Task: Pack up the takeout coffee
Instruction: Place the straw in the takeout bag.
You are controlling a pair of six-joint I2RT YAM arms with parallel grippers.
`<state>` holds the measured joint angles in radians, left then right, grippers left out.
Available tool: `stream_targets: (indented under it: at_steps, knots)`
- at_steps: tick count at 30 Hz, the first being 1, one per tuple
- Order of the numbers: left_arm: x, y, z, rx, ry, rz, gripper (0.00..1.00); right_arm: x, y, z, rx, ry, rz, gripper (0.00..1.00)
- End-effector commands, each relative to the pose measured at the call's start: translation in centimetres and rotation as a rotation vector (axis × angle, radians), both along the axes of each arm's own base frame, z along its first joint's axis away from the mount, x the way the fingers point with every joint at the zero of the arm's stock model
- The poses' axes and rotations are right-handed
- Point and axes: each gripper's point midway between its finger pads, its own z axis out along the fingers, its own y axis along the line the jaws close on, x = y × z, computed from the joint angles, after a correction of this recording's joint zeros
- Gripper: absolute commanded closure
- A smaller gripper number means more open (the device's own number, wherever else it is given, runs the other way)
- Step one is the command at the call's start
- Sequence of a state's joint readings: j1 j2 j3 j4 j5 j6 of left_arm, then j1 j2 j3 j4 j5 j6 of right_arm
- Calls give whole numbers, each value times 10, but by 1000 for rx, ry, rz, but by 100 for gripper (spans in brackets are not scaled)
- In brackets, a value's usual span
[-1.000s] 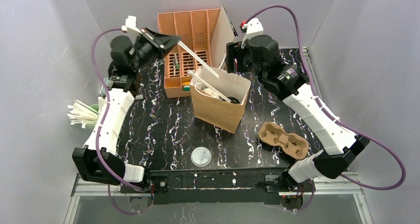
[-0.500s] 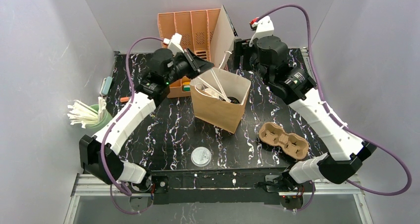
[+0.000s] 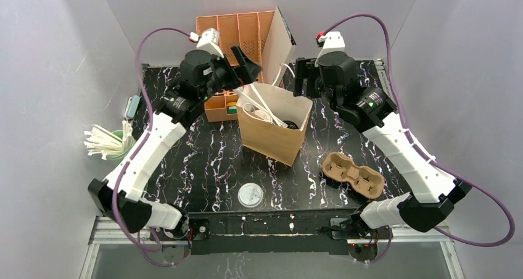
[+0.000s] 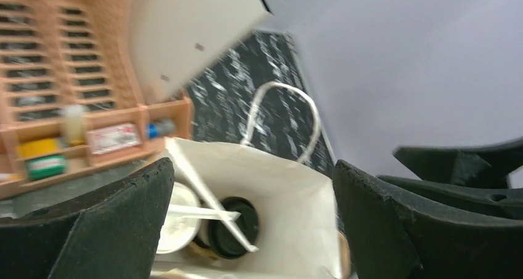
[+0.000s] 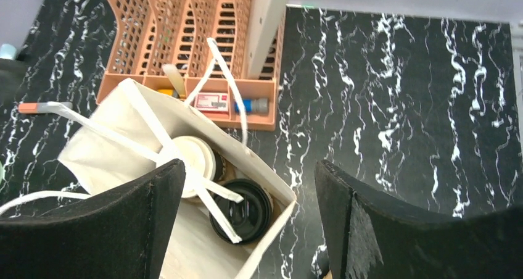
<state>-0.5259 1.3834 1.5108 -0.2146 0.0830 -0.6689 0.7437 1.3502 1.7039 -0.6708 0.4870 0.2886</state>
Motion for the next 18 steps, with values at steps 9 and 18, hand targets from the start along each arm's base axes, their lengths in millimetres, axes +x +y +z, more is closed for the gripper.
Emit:
stream_targets:
  at_steps: [9, 18]
  knots:
    - [4, 204, -37, 335, 112, 648, 4, 49, -132, -54, 235, 251, -312, 14]
    - [-9, 237, -168, 440, 305, 794, 2, 63, -181, -176, 217, 146, -547, 8]
